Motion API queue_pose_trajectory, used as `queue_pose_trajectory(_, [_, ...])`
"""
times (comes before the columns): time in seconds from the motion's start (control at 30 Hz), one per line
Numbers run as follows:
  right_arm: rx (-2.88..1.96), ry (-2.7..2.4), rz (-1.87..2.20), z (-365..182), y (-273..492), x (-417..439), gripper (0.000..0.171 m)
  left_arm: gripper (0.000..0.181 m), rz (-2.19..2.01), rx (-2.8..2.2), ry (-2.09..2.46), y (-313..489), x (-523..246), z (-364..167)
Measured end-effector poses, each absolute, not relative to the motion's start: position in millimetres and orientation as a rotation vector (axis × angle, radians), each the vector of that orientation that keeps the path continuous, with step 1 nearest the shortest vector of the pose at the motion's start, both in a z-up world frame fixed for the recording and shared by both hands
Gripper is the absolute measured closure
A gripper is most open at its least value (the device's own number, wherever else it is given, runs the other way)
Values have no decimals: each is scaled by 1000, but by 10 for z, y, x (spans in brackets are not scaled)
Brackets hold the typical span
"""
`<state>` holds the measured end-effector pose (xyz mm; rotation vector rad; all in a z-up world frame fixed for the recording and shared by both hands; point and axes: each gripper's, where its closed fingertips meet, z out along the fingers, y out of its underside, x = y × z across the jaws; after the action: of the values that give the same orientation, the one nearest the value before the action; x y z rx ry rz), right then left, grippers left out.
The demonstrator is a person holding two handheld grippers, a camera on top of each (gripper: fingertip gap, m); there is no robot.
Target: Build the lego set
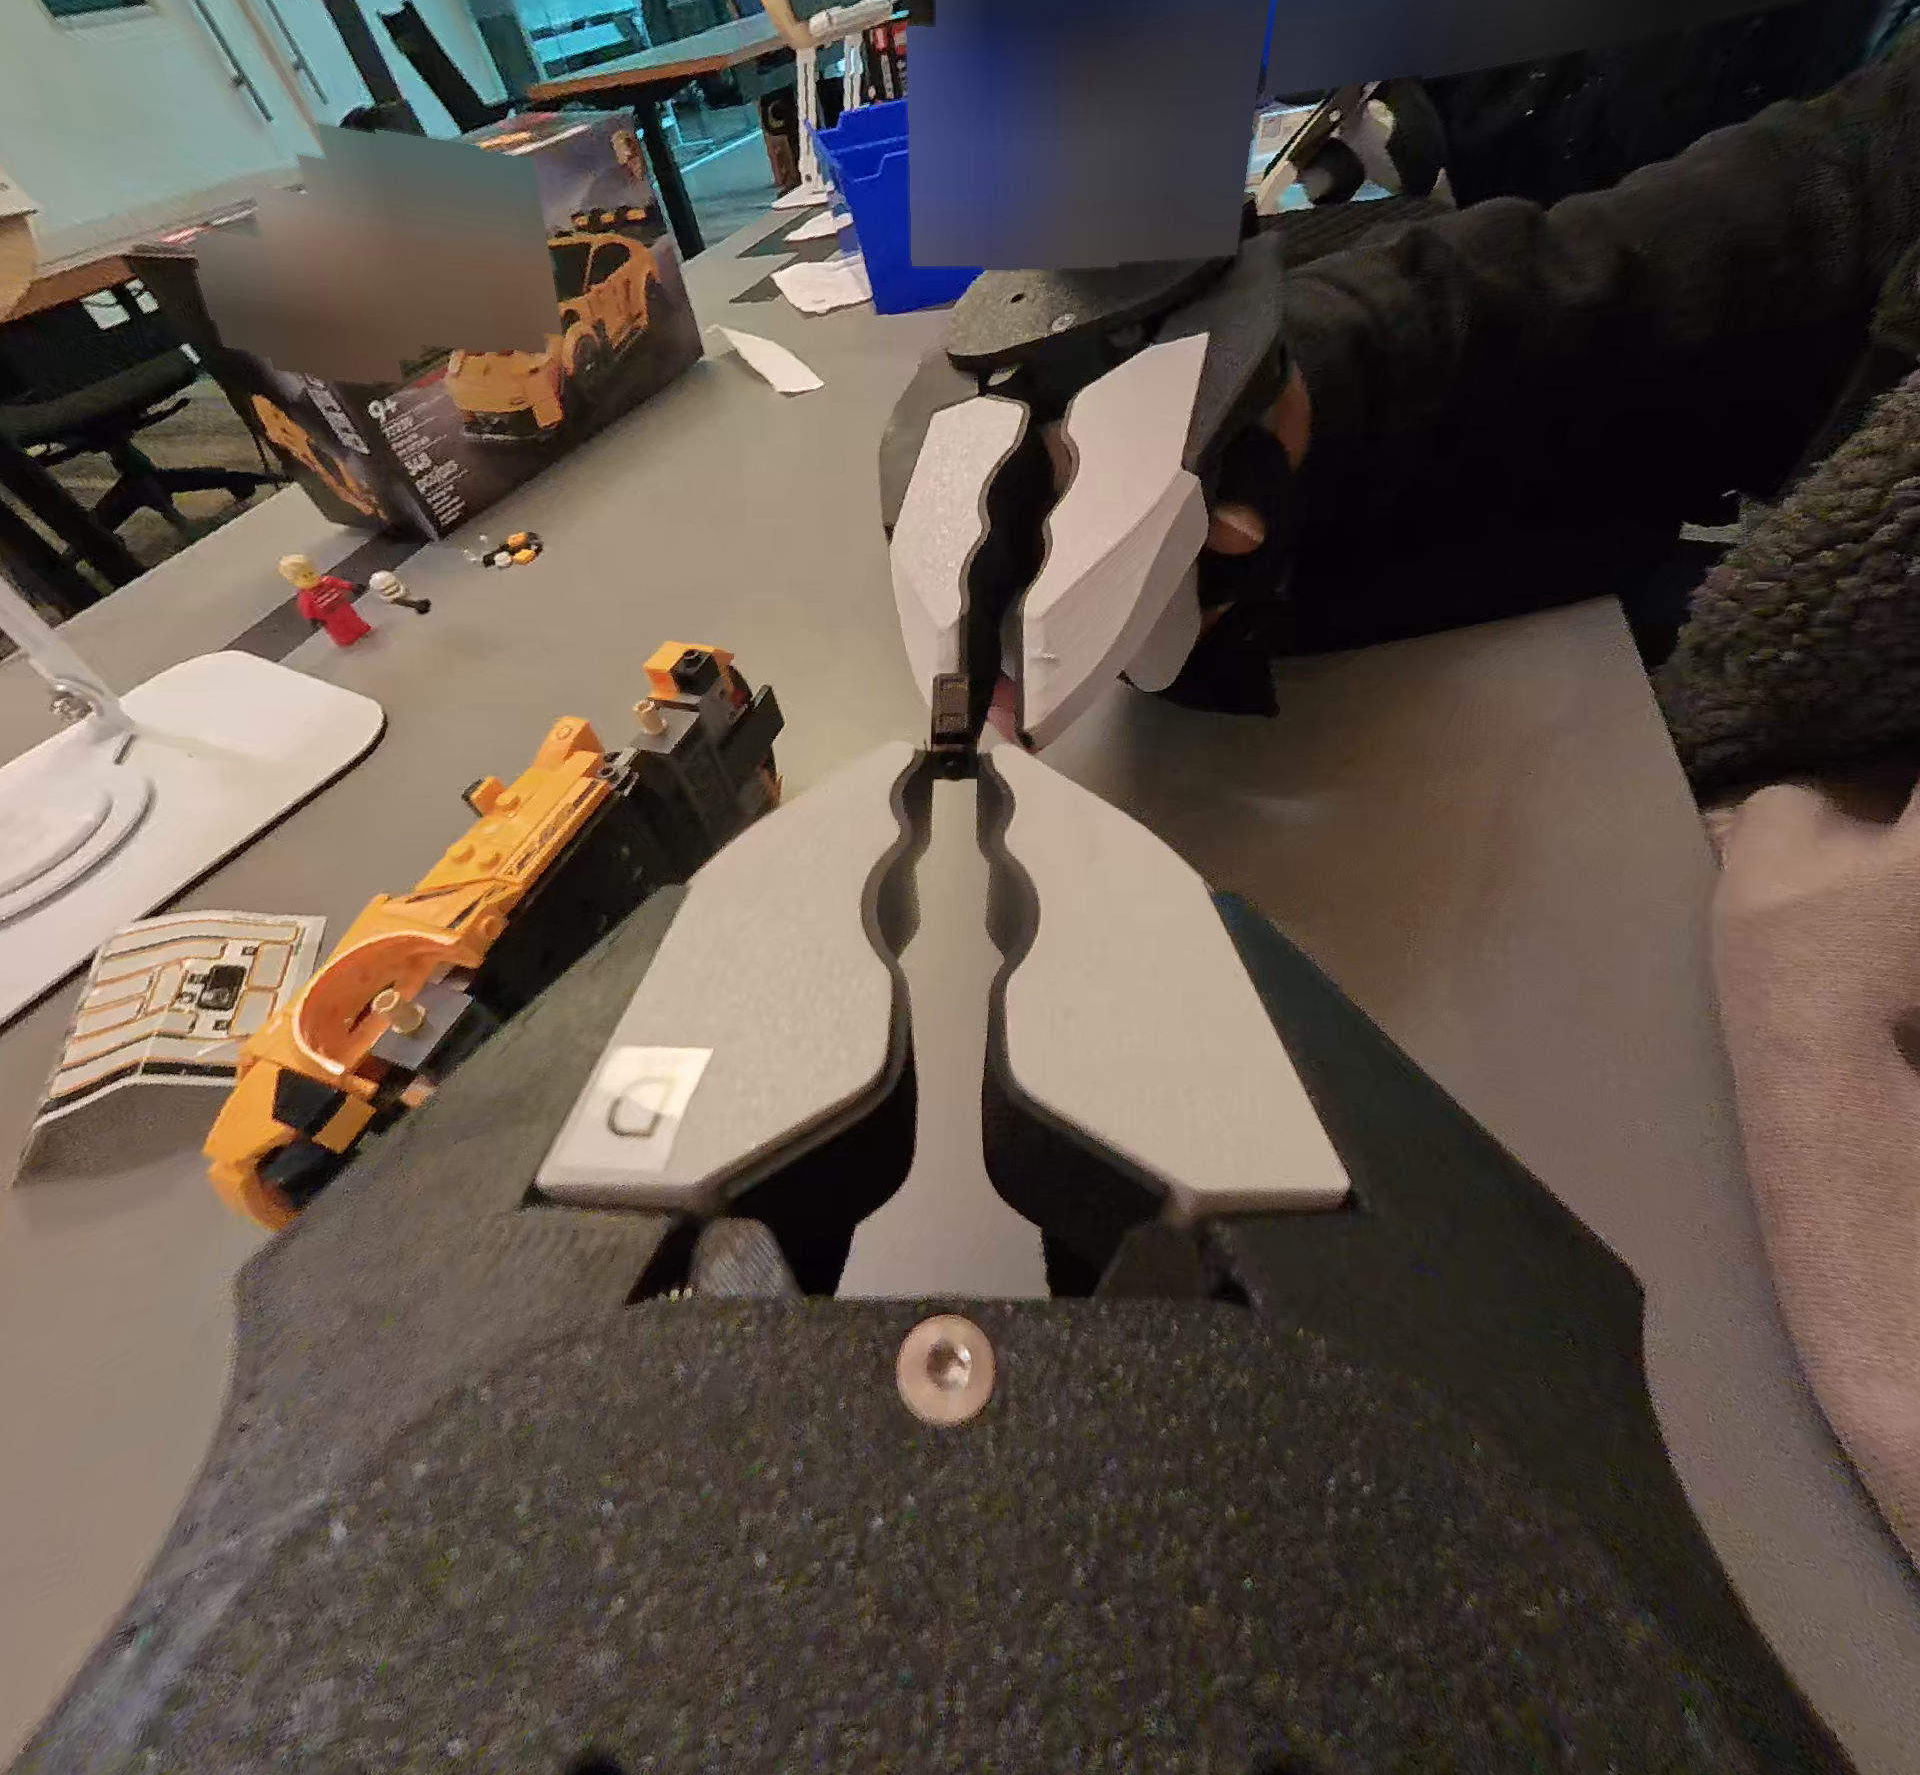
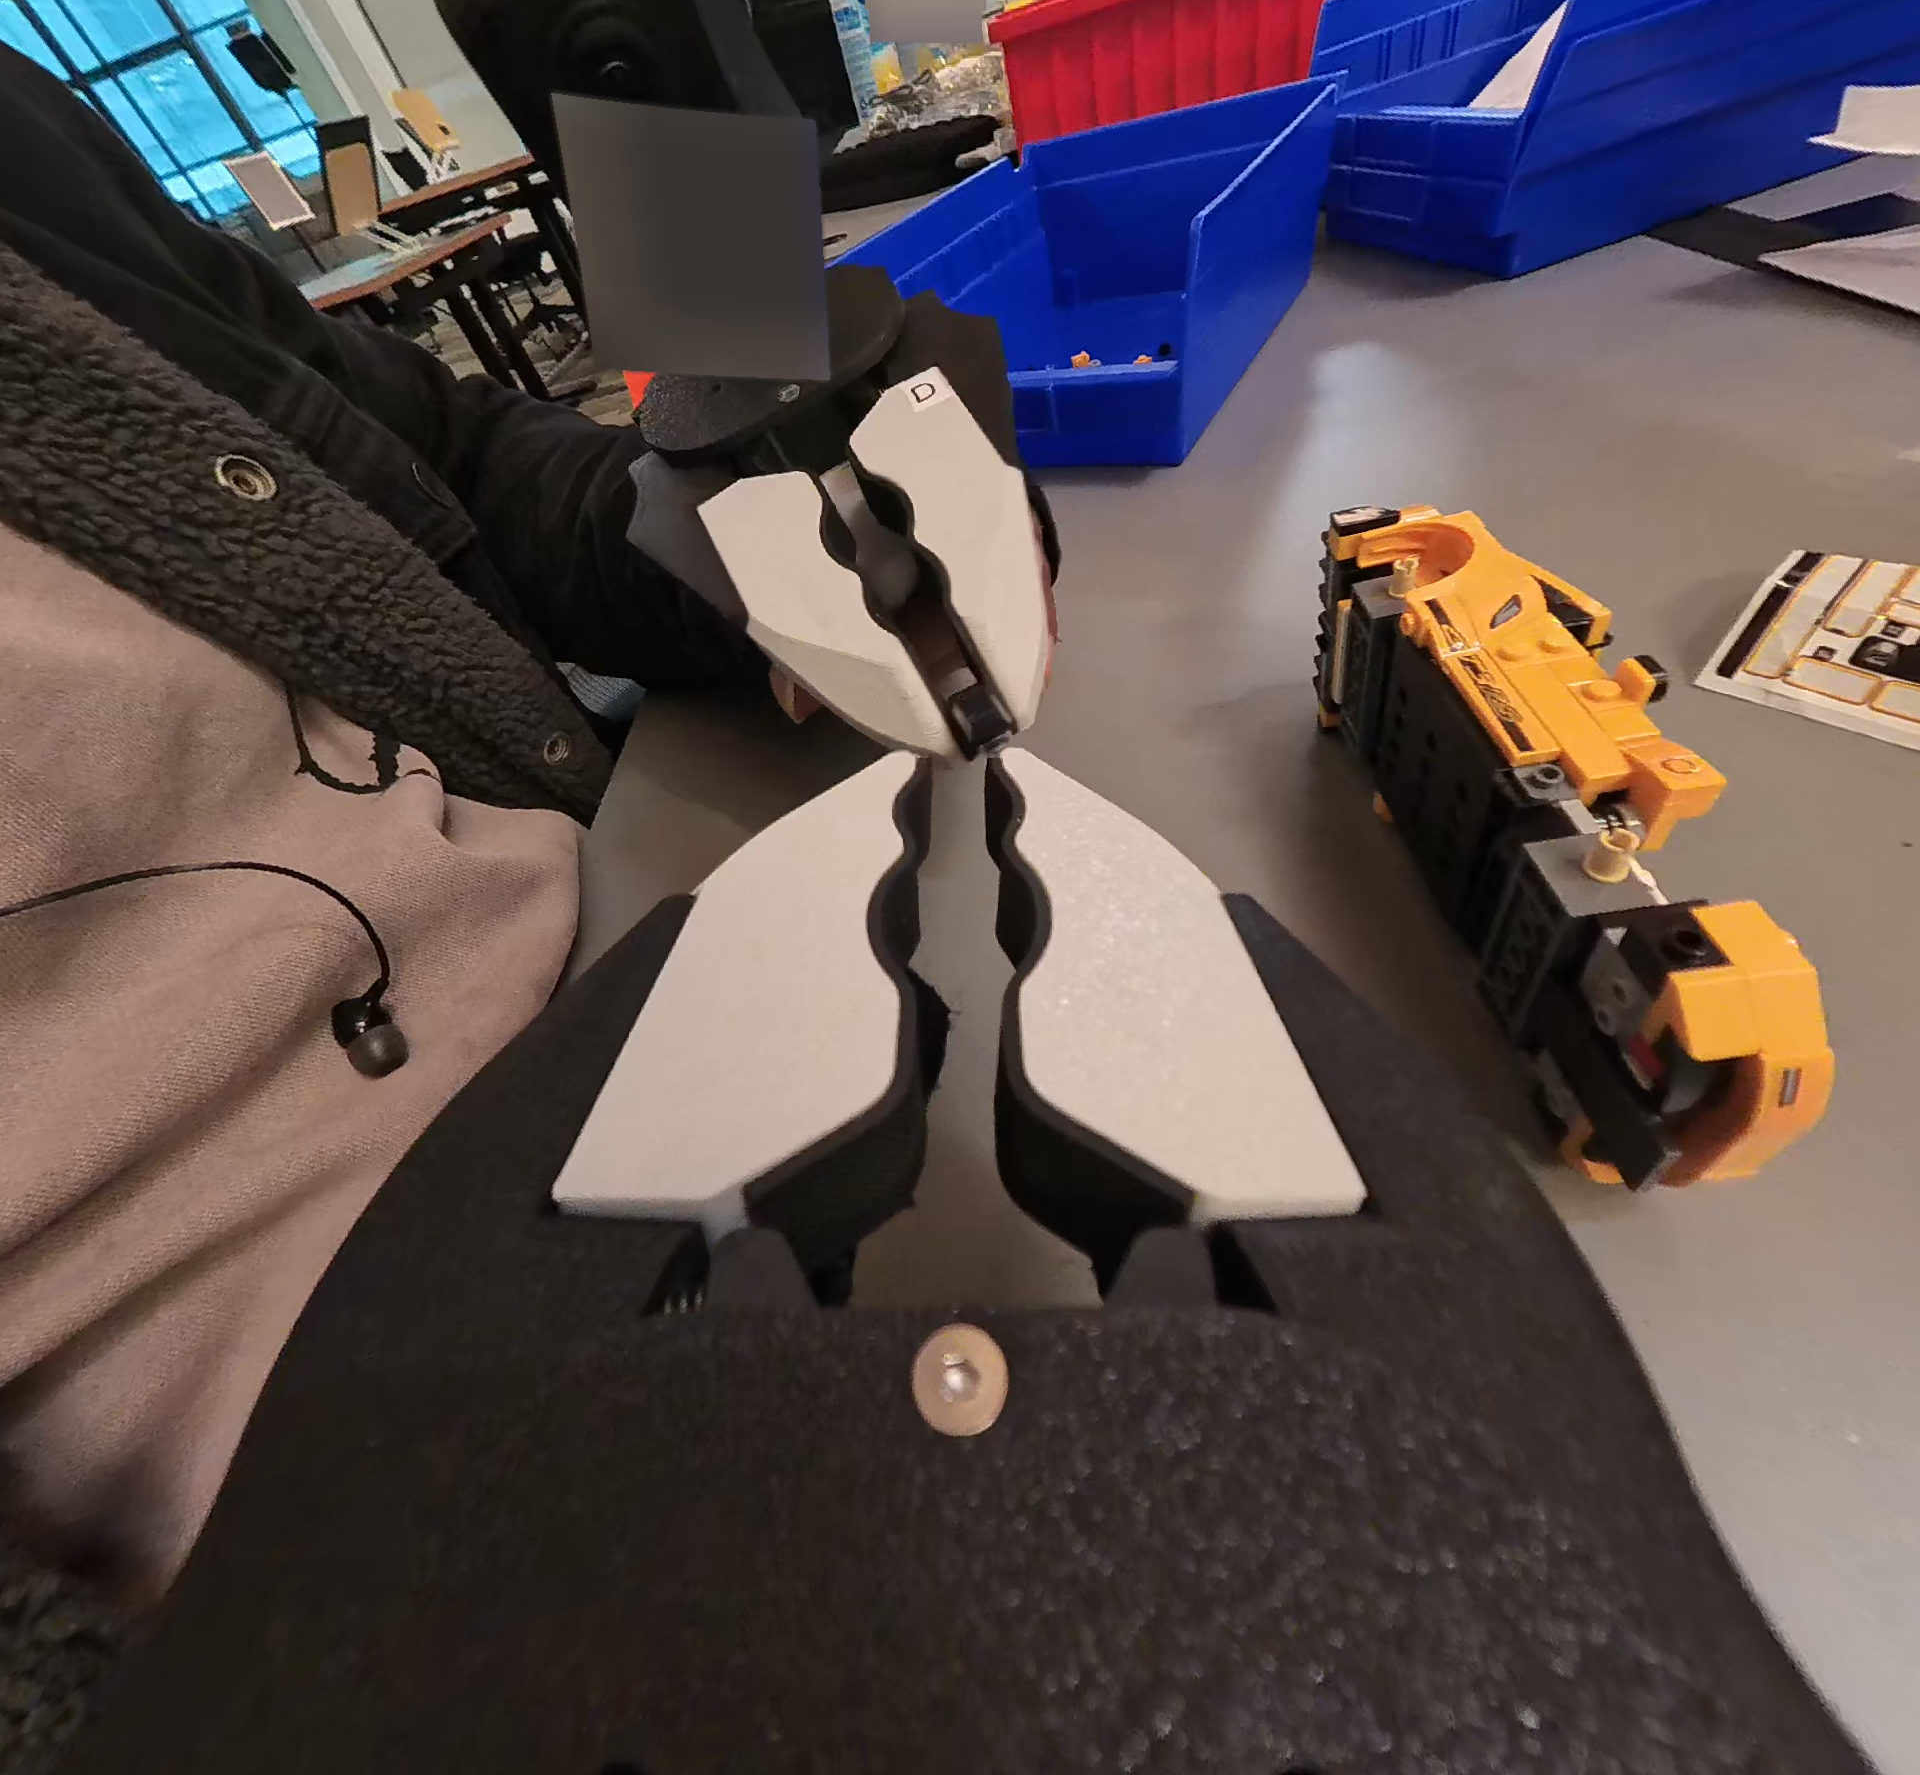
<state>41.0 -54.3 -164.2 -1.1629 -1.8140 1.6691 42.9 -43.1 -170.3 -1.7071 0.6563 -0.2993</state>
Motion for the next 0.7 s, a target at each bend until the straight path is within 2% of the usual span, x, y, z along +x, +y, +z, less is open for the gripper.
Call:
queue_pose_trajectory(0.2, [-1161,-1780,1638,-1637,-482,386,157,173,-362,-1706,654,-488,472,-1684])
queue_pose_trajectory(0.4, [-1092,-1789,1621,-1615,-518,416,160,173,-393,-1707,655,-525,506,-1673])
queue_pose_trajectory(0.53, [-1007,-1830,1641,-1593,-598,480,153,173,-418,-1718,689,-555,542,-1701])
queue_pose_trajectory(0.63, [-977,-1864,1616,-1626,-626,505,163,173,-409,-1711,730,-583,593,-1715])
queue_pose_trajectory(0.7, [-970,-1865,1600,-1625,-624,503,163,173,-420,-1716,724,-582,595,-1712])
